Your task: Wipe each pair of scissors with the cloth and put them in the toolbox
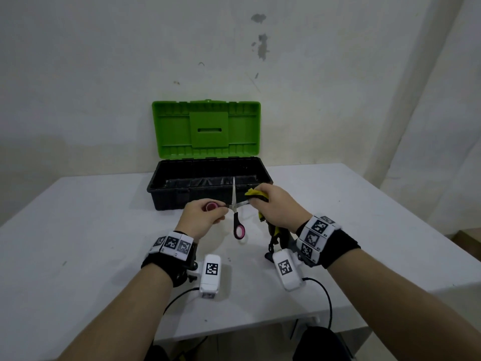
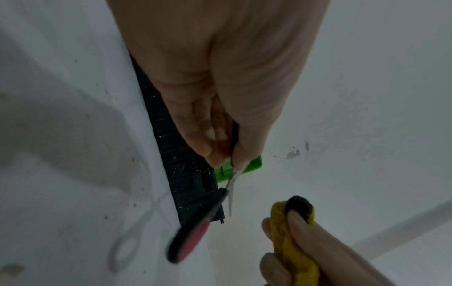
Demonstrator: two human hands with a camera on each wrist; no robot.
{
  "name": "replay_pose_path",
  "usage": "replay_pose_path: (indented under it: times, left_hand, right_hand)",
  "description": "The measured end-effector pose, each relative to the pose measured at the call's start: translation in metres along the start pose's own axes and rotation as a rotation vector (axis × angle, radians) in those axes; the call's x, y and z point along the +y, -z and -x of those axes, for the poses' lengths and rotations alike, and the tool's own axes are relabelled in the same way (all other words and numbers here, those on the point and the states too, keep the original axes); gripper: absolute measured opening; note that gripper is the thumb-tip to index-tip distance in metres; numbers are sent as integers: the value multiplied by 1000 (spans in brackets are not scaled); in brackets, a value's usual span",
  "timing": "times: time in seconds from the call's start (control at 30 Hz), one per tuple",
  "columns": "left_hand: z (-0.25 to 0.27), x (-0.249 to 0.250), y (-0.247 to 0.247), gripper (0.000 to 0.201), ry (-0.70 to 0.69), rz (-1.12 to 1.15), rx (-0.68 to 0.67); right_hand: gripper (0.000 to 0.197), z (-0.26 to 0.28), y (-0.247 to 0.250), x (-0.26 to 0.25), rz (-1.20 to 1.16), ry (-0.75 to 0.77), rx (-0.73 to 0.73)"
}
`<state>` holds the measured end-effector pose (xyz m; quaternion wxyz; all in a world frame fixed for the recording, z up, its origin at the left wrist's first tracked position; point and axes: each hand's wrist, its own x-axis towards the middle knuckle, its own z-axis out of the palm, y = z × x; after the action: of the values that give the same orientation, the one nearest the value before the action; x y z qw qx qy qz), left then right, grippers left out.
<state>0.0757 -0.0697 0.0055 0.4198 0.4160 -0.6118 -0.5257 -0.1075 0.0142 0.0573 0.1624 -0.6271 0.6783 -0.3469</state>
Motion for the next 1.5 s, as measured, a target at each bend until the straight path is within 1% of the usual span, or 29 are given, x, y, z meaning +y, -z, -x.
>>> replay_pose_path:
  times: [0.07,0.13,0.2,0.27,0.4,0.5,0.57,0.63,0.7,0.77,0.9,1.0,1.07,1.13,1.2,1.3,1.4,1.5]
  left_hand:
    - [1,1,-2,6,22,104,4]
    - [2,3,-3,5,58,225,-16]
    - [4,6,-6,9,86,340,-38]
    - [6,8,-9,12,106,403,-51]
    - [9,9,-15,16,115,370,-64]
    - [10,9,-18,16,99,358,-30]
    - [10,7,-19,15,83,344,-18]
    - [12,7,-19,15,62,317,-51]
    - [15,7,-20,19,49,260,-77]
    - [18,7,-20,22,44,214,-58]
    - [17,3,-18,20,52,209,7]
    - [16,4,-17,21,110,300,33]
    - [16,7,-15,17,161,400,54]
    - [16,8,-14,14,176,467,56]
    - [17,7,-14,20,139,427,7]
    - [22,6,-17,25,70,257,-79]
    - [25,7,-19,16,7,193,-88]
    - [25,7,-18,9,18,223,-70]
  right_hand:
    - [15,1,0,-1,11,54,39]
    - [12,0,0,-3,16,90,79]
    - [8,0,1,-6,-38,111,137]
    - [13,-1,1,-9,-79,151,181]
    - [16,0,-8,-12,121,270,113]
    - [18,4,-17,-14,147,296,119]
    - [22,5,-25,-13,176,339,85]
    - [26,6,-30,-12,216,386,28]
    - [20,5,-32,-13,257,410,21]
    - [14,4,-30,-12,251,408,59]
    - [15,2,-27,-10,237,376,93]
    - [14,2,-24,-9,217,364,122]
    - [14,1,-22,-8,209,363,133]
    - [14,2,-21,-8,197,359,136]
    - [15,4,-22,-9,202,375,130]
    - [14,7,-27,-11,231,427,60]
    - [11,10,-32,-9,289,460,8]
    - [13,9,-31,-7,291,412,59]
